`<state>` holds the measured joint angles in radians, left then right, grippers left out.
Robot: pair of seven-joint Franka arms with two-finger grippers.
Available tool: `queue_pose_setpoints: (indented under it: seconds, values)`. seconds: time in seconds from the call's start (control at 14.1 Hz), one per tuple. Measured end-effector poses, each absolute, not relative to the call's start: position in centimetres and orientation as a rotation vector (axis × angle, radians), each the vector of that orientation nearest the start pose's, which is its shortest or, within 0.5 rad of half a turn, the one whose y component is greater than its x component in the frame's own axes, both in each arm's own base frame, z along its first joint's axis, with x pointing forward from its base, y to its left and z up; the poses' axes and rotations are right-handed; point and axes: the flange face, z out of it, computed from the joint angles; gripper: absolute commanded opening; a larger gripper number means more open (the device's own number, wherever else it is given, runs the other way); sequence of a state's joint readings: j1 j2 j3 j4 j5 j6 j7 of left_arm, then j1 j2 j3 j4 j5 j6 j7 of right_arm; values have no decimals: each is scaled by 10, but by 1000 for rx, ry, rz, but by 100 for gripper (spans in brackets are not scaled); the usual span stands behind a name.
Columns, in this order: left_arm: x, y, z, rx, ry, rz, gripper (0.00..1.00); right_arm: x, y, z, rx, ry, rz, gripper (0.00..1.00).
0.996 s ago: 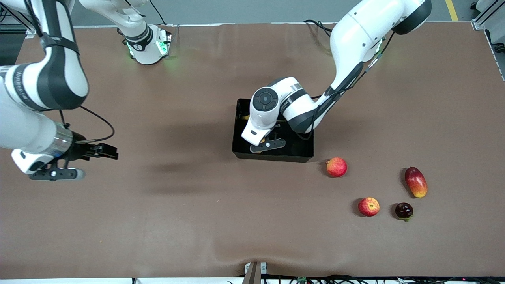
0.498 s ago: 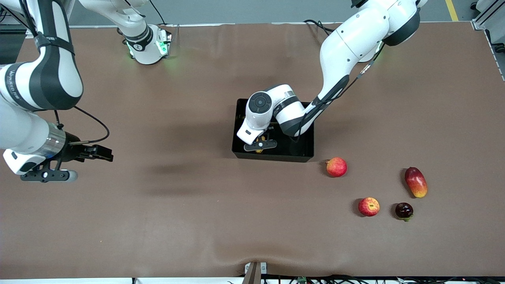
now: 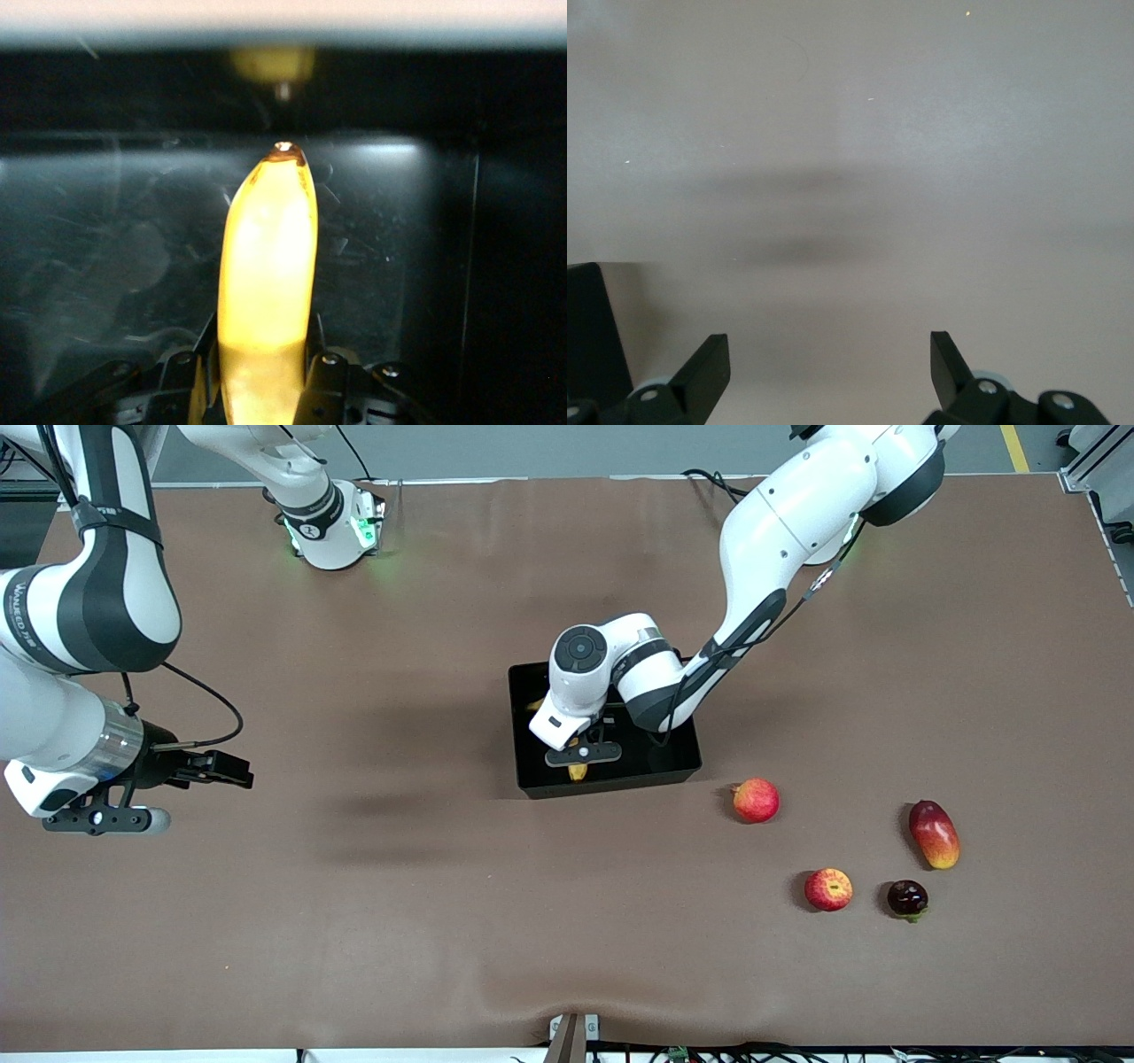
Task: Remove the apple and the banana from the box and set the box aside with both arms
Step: 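Lift the banana out and carry it beside the apples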
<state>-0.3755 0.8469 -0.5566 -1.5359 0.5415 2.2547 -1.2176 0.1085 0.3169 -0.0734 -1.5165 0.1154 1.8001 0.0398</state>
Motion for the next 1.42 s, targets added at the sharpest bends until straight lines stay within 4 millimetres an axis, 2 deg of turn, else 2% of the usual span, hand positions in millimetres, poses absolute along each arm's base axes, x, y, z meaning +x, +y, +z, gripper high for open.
queue_pose_setpoints:
  seconds: [0.14, 0.28, 0.43, 0.57, 0.71, 0.93, 1.07, 1.21, 1.42]
  values:
    - [486, -514, 242, -3106, -163, -72, 0, 660, 35, 485, -3051, 58, -46, 100]
    - [489, -511, 287, -3076, -169, -134, 0, 667, 26, 491, -3044, 81, -144, 100]
    - [493, -502, 334, -3062, -184, -201, 0, 670, 25, 483, -3045, 87, -134, 100]
    - [507, -480, 376, -3068, -181, -226, 0, 674, 25, 466, -3049, 89, -105, 100]
    - [530, -445, 413, -3083, -204, -235, 0, 678, 25, 451, -3052, 92, -81, 100]
    - [576, -365, 455, -3103, -320, -225, 0, 681, 25, 442, -3054, 95, -79, 100]
    - [601, -300, 462, -3068, -298, -154, 0, 681, 24, 441, -3054, 96, -80, 100]
    - [624, -230, 456, -3039, -252, -67, 0, 682, 25, 440, -3053, 95, -78, 100]
    - [642, -117, 423, -3012, -182, 85, 0, 682, 31, 432, -3050, 85, -59, 100]
